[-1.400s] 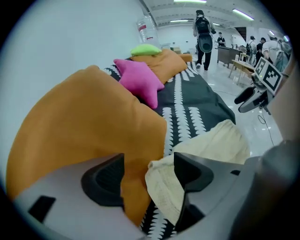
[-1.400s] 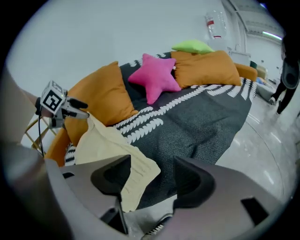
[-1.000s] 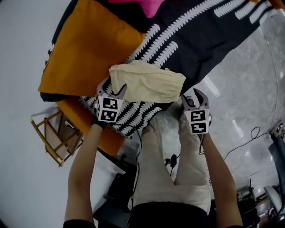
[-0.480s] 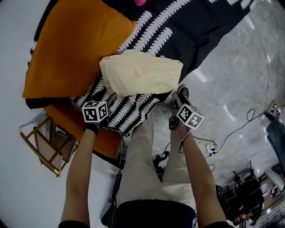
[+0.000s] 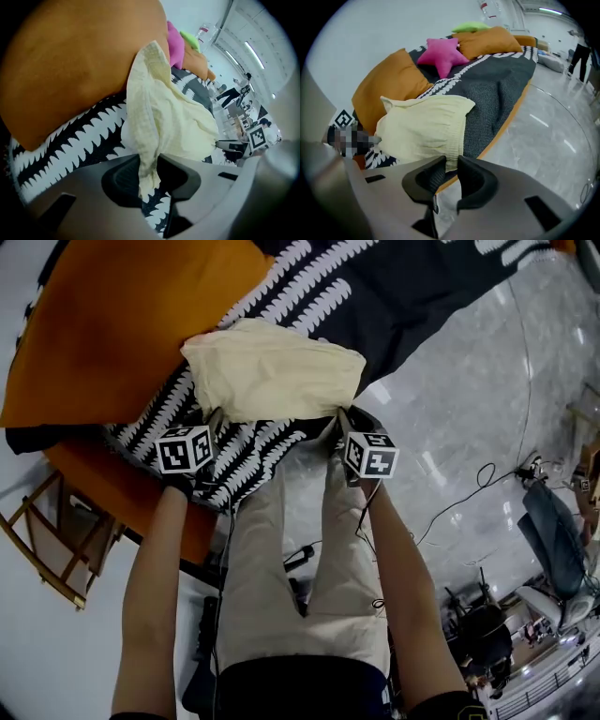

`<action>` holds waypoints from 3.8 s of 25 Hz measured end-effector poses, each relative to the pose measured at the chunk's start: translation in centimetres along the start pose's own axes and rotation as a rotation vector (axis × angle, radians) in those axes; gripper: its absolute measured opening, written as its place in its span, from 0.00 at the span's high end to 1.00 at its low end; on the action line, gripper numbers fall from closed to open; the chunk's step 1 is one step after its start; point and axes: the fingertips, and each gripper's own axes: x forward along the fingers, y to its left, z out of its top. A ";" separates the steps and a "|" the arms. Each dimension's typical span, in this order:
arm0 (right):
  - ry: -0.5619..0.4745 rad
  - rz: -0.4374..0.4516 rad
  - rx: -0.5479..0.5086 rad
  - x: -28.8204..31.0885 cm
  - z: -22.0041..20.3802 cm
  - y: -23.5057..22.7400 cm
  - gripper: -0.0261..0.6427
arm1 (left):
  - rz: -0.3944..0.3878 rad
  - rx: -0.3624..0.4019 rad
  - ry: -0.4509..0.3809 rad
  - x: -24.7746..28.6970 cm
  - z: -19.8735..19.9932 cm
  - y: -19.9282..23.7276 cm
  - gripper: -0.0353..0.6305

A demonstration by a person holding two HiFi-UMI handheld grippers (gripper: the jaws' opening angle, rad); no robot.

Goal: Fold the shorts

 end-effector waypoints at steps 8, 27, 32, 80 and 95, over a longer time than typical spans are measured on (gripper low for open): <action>0.073 0.064 -0.334 -4.0 7.3 -3.5 0.84 | -0.047 -0.089 -0.040 -1.9 -2.5 -6.3 0.83; 0.160 0.000 -0.235 -3.5 3.1 -6.1 0.84 | -0.140 -0.131 0.045 -1.9 -8.0 -8.5 0.62; 0.133 -0.016 -0.217 -4.1 2.3 -6.1 0.84 | -0.144 -0.069 0.071 -3.2 -9.9 -8.0 0.54; 0.072 0.180 -1.710 -2.3 -6.2 31.7 0.84 | -0.238 0.316 -0.190 -6.1 4.1 -3.8 0.82; -0.036 0.272 -1.044 -6.8 -5.9 28.5 0.59 | -0.108 0.475 -0.253 -10.0 8.6 -2.4 0.58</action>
